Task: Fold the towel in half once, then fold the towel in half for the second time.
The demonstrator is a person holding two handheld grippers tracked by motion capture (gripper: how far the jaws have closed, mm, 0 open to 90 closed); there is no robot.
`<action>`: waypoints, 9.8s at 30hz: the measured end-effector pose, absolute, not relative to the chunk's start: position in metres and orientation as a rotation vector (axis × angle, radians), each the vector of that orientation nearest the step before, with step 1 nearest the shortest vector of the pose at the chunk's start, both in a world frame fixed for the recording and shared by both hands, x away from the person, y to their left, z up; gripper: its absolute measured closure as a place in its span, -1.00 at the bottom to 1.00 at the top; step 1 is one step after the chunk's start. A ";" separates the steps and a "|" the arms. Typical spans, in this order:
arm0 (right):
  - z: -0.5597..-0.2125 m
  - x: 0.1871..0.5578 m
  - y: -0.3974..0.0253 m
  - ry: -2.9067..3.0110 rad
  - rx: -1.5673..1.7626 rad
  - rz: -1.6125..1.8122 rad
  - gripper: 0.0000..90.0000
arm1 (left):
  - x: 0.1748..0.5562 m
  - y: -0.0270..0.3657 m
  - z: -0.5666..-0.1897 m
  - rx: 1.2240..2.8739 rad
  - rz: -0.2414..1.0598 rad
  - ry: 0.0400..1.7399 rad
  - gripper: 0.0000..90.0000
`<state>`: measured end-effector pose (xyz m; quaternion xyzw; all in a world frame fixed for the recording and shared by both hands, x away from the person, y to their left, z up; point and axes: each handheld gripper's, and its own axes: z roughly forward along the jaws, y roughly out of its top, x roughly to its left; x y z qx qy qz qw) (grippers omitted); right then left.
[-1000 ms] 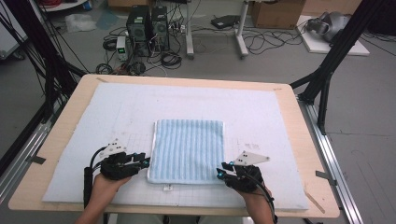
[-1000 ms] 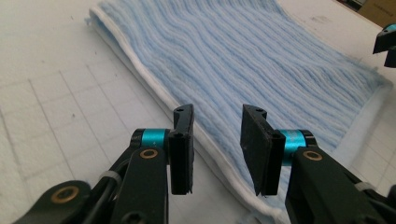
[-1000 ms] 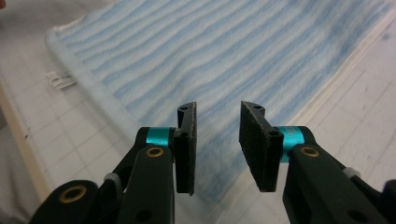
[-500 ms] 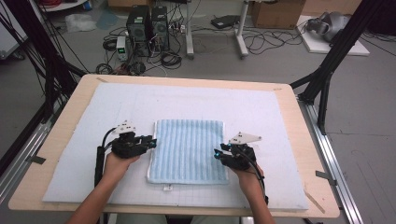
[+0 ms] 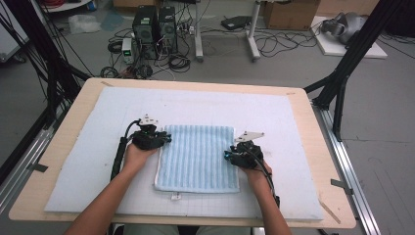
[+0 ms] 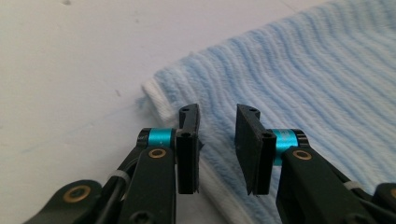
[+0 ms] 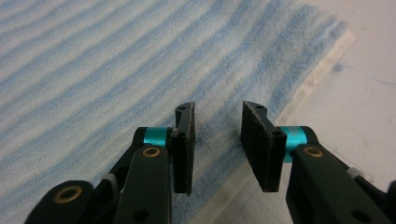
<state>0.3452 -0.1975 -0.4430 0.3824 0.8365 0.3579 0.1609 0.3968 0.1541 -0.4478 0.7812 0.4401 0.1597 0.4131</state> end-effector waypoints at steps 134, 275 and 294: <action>-0.419 0.379 -0.247 2.156 1.243 1.245 -0.75 | 0.433 0.168 -0.452 1.983 0.245 0.962 0.84; -0.437 0.297 -0.199 2.477 0.822 1.084 0.02 | 0.332 0.167 -0.450 1.972 0.295 0.884 0.36; -0.417 0.299 -0.241 2.151 1.006 1.201 -0.64 | 0.338 0.222 -0.423 1.631 0.343 0.908 -0.56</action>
